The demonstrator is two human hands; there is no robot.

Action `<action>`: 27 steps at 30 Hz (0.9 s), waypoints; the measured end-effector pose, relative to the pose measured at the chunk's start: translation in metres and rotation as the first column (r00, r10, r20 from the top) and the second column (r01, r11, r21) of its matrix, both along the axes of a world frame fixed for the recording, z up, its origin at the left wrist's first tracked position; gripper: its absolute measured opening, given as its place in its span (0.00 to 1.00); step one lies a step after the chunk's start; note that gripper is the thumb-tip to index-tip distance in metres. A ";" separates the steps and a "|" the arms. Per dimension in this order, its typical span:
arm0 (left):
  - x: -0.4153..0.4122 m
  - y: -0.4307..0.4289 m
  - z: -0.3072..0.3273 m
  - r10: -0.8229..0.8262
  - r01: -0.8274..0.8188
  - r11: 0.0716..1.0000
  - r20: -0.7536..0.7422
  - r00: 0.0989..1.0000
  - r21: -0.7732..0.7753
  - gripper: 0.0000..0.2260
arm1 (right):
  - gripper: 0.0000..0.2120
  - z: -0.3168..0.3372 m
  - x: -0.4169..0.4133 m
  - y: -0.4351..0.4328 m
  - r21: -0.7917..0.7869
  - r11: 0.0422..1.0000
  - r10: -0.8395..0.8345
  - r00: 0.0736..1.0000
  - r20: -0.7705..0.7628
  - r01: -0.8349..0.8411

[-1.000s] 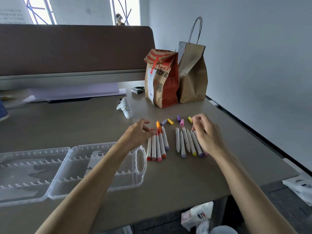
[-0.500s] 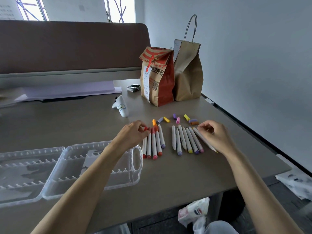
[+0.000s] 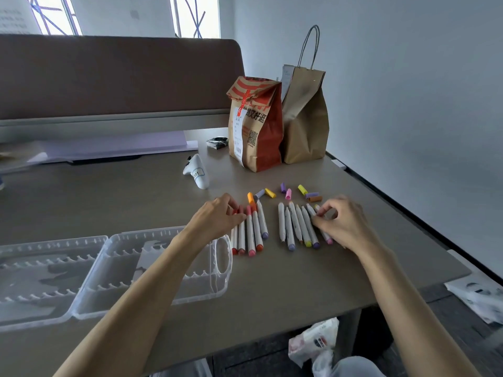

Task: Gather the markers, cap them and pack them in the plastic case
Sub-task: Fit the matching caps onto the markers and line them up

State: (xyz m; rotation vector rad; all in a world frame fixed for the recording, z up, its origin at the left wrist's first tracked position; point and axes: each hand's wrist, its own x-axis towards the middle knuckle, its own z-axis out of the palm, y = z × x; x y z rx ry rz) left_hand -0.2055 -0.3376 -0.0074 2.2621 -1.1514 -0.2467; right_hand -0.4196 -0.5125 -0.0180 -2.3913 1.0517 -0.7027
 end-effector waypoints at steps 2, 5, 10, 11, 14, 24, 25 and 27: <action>0.000 -0.001 -0.001 -0.001 0.001 1.000 0.007 1.000 -0.004 0.08 | 0.08 0.002 0.002 0.004 0.002 1.000 -0.030 0.999 -0.032 0.030; -0.002 -0.001 0.000 0.021 -0.020 1.000 0.025 0.999 -0.021 0.07 | 0.08 0.006 0.004 0.007 0.012 0.995 -0.099 0.994 -0.044 0.100; -0.010 0.000 0.007 0.056 -0.043 0.995 0.150 0.987 -0.087 0.05 | 0.09 0.012 -0.003 0.008 0.211 0.971 -0.128 0.989 0.080 0.108; -0.012 -0.003 0.010 0.049 -0.031 0.994 0.177 0.983 -0.100 0.05 | 0.11 0.012 -0.005 0.007 0.270 0.957 -0.136 0.985 0.110 0.103; -0.020 -0.023 0.021 -0.013 0.041 0.995 0.303 0.953 -0.087 0.07 | 0.16 0.012 -0.004 0.001 0.389 0.915 -0.204 0.954 0.221 0.105; -0.021 -0.130 0.033 -0.542 0.364 0.840 0.586 0.603 0.402 0.12 | 0.10 0.021 -0.009 0.013 0.552 0.832 -0.306 0.781 0.545 -0.059; -0.021 -0.135 0.030 -0.557 0.359 0.830 0.610 0.564 0.426 0.11 | 0.11 0.023 -0.011 0.014 0.557 0.828 -0.313 0.776 0.548 -0.060; -0.018 -0.141 0.025 -0.569 0.379 0.822 0.615 0.546 0.424 0.09 | 0.19 0.025 -0.014 0.014 0.551 0.830 -0.291 0.774 0.562 -0.087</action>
